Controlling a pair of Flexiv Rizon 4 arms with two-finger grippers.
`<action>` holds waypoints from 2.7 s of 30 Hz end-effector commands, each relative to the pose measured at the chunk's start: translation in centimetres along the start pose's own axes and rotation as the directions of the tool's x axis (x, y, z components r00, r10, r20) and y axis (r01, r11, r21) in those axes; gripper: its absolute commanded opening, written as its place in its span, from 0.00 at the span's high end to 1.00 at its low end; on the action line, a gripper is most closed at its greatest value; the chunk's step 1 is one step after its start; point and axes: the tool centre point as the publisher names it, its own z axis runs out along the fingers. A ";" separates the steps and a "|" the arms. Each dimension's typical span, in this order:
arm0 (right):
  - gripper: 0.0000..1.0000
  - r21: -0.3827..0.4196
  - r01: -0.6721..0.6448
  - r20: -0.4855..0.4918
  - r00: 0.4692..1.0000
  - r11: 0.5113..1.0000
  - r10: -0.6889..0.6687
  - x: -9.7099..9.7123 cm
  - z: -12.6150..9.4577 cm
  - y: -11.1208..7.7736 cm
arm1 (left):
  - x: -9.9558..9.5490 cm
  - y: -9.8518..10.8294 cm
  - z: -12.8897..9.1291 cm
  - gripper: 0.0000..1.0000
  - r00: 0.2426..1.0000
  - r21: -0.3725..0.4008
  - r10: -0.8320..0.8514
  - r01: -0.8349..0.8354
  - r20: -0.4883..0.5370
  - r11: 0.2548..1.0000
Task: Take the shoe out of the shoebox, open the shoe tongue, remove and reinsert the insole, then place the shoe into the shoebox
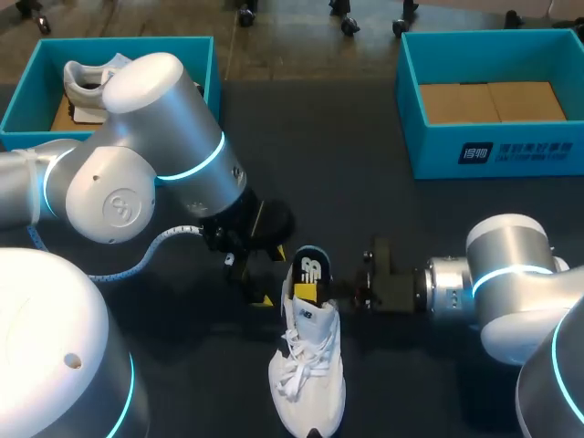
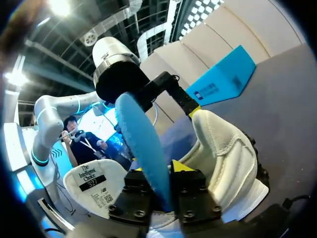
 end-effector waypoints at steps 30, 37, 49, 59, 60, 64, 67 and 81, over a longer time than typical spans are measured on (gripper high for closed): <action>1.00 -0.071 -0.067 0.015 0.998 0.995 0.068 -1.5 -2.0 3.3 | 0.1 0.1 -0.1 0.00 1.000 0.001 0.001 -0.001 0.003 1.000; 1.00 -0.080 -0.222 0.057 0.972 0.972 0.226 -2.0 -1.6 1.8 | 0.1 0.1 -0.1 0.00 1.000 0.001 0.001 -0.001 0.003 1.000; 1.00 -0.064 -0.313 0.073 0.945 0.948 0.317 -1.8 -1.4 -0.3 | 0.1 0.1 -0.1 0.00 1.000 0.001 0.001 -0.001 0.003 1.000; 0.46 -0.023 -0.208 0.050 0.977 0.978 0.209 -1.0 -1.3 1.3 | 0.1 0.1 -0.1 0.00 1.000 0.001 0.001 -0.001 0.003 1.000; 0.44 -0.019 -0.197 0.051 0.979 0.980 0.198 -0.9 -1.3 1.4 | 0.1 0.1 -0.1 0.00 1.000 0.001 0.001 -0.001 0.003 1.000; 0.43 0.019 -0.129 0.045 0.991 0.991 0.128 -0.4 -1.1 2.2 | 0.1 0.1 -0.1 0.00 1.000 0.001 0.001 -0.001 0.003 1.000; 0.50 0.025 -0.113 0.042 0.993 0.993 0.112 -0.4 -1.2 2.4 | 0.1 0.1 -0.1 0.00 1.000 0.001 0.001 -0.001 0.003 1.000; 1.00 -0.028 -0.174 0.062 0.983 0.984 0.175 -0.9 -1.7 2.4 | 0.1 0.1 -0.1 0.00 1.000 0.001 0.001 -0.001 0.003 1.000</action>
